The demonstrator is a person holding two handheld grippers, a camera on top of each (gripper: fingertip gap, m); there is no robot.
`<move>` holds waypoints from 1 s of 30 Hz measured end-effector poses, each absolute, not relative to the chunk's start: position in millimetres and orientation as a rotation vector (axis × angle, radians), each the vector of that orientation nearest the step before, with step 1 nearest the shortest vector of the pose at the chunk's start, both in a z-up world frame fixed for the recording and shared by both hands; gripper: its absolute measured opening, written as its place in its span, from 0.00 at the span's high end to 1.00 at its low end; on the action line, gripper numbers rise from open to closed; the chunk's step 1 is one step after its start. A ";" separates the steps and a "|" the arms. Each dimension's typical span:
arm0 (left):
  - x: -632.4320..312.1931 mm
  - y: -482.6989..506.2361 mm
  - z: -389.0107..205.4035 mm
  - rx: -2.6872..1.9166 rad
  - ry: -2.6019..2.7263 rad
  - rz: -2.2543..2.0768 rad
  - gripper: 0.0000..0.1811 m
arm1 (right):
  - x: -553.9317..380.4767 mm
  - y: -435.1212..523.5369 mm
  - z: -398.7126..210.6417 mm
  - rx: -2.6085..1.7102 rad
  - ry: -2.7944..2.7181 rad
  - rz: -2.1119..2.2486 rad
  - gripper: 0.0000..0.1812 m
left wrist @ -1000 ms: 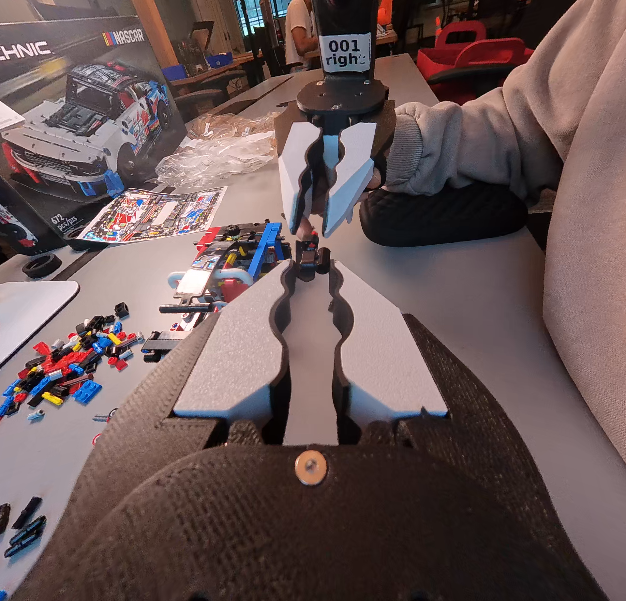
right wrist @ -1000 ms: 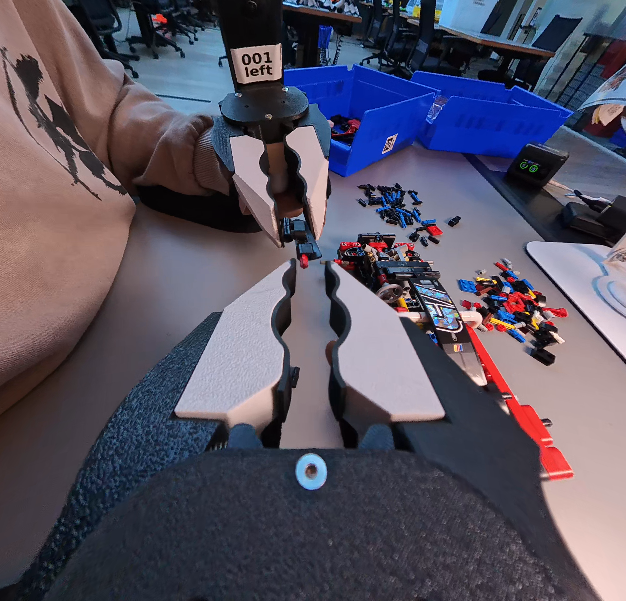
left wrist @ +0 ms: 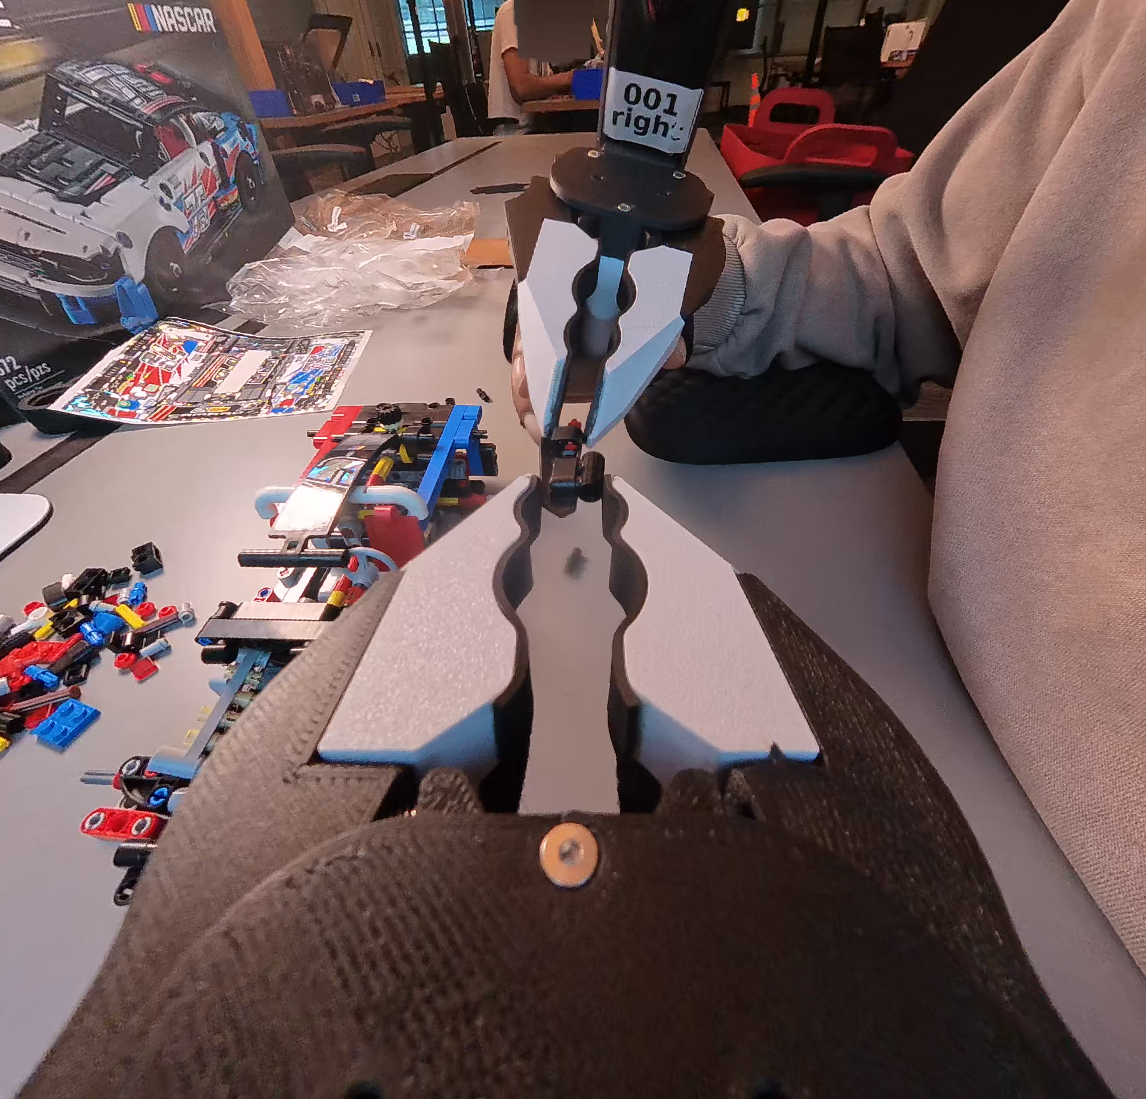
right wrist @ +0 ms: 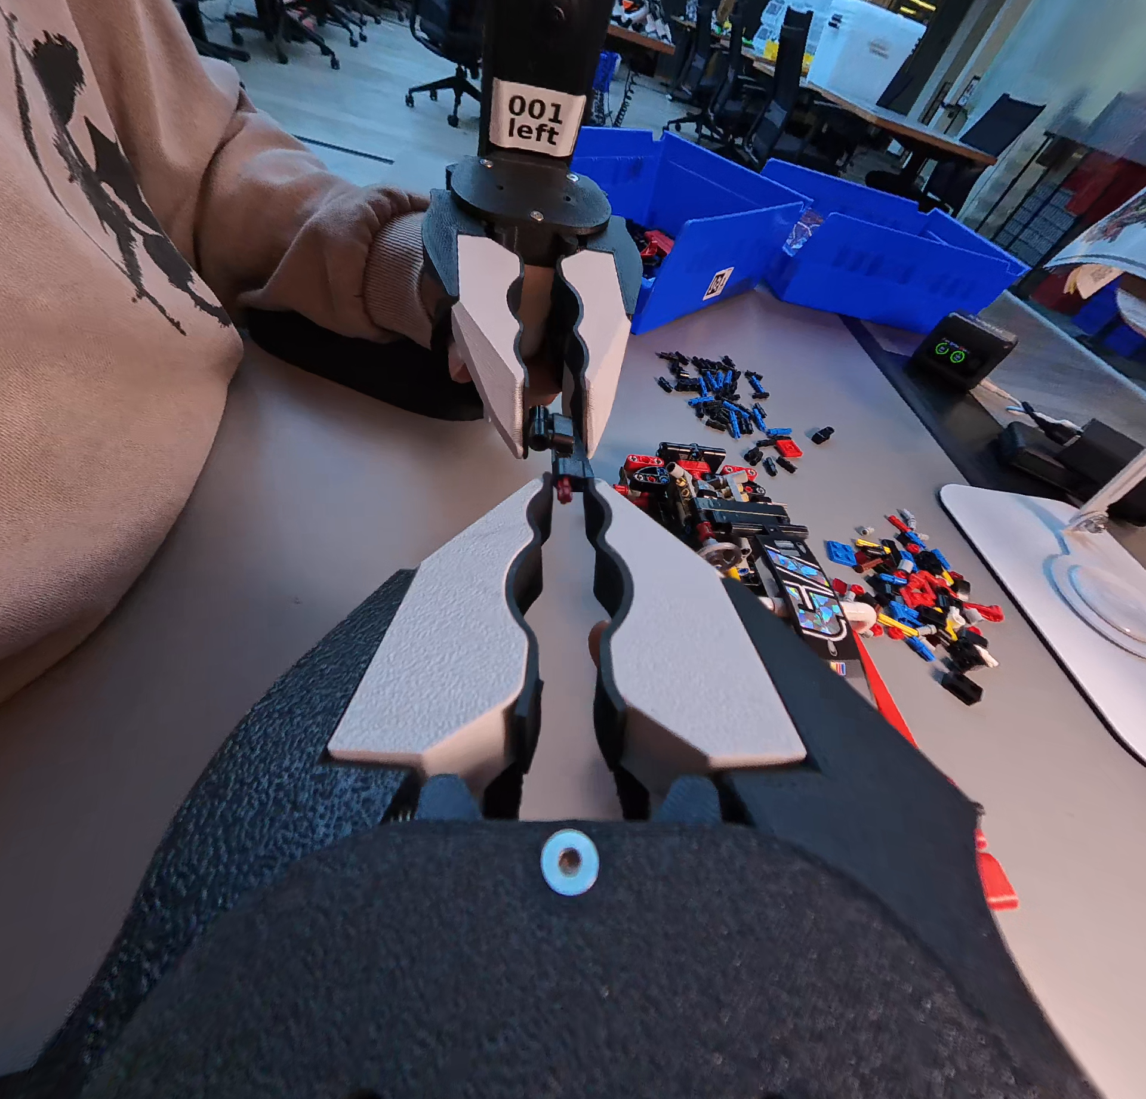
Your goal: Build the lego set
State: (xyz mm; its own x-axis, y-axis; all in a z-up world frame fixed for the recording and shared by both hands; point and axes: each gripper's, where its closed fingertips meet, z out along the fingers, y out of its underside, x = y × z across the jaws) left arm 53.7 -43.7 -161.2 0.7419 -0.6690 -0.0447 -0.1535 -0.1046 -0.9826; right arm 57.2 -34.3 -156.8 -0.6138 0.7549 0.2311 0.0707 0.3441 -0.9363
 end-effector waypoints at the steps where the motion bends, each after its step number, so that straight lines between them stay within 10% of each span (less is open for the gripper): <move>1: 53.8 -43.9 -161.2 -1.648 0.668 -0.496 0.91 | 57.4 -34.2 -157.2 -0.717 -1.943 1.299 0.96; 30: 52.5 -42.5 -160.3 -1.647 0.654 -0.501 0.91 | 58.3 -33.6 -156.6 -0.768 -1.950 1.386 0.99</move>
State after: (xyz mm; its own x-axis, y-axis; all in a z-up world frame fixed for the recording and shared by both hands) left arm 52.5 -42.5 -160.3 0.7464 -0.6646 -0.0340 -0.1403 -0.1072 -0.9843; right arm 58.3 -33.6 -156.6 -0.6394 0.7538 0.1515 0.1045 0.2805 -0.9542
